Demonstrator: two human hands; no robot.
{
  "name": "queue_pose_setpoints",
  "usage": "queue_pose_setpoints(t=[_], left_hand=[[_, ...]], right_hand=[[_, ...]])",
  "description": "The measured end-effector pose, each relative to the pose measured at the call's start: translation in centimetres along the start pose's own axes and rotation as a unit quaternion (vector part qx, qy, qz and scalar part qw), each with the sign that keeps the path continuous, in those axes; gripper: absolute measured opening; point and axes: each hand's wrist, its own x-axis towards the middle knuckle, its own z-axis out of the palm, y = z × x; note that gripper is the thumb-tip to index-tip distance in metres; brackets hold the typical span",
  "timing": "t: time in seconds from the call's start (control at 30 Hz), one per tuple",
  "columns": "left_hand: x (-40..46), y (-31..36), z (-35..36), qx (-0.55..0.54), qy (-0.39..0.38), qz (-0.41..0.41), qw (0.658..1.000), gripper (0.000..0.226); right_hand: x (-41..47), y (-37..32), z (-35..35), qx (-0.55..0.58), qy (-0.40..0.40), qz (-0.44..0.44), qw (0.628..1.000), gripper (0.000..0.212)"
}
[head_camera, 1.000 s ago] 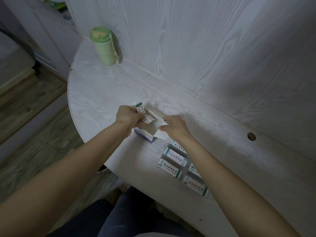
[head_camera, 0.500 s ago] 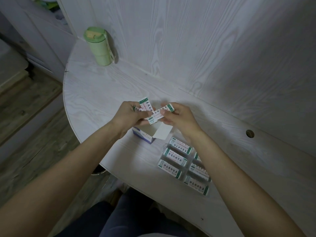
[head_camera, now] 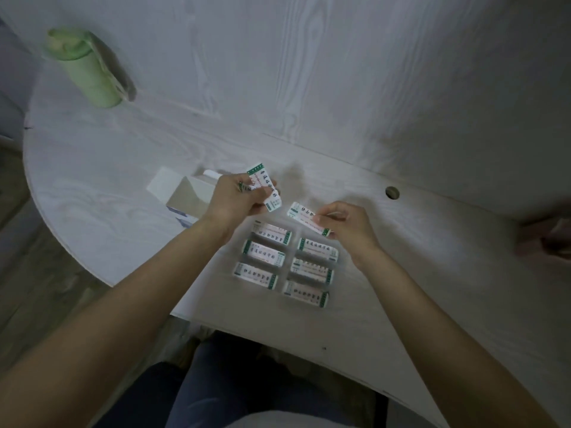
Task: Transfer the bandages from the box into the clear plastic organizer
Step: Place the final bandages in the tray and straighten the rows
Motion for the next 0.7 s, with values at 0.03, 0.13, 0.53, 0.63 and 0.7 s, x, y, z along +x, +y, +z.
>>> queue_pose_setpoints(t=[0.03,0.13,0.53,0.63,0.7], left_hand=[[-0.2,-0.3,0.5,-0.001,-0.005,-0.007,1.000,0.012],[-0.4,-1.0,1.7,0.010,-0.016,-0.016,1.000,0.011],[-0.9,-2.2,1.9,0.024,-0.010,-0.027,0.999,0.013],[-0.9,-2.5,2.0,0.023,-0.010,-0.035,0.999,0.014],[-0.8,-2.6,2.2,0.024,-0.013,-0.042,0.999,0.015]], right_hand=[[-0.1,1.1,-0.5,-0.016,0.015,0.001,1.000,0.020],[-0.2,3.6,-1.1,-0.069,0.034,-0.008,0.997,0.014],[-0.2,5.9,0.2,-0.312,0.053,-0.046,0.947,0.006],[0.0,6.0,0.4,-0.339,0.058,-0.064,0.937,0.006],[0.0,6.0,0.6,-0.367,0.064,-0.075,0.925,0.008]])
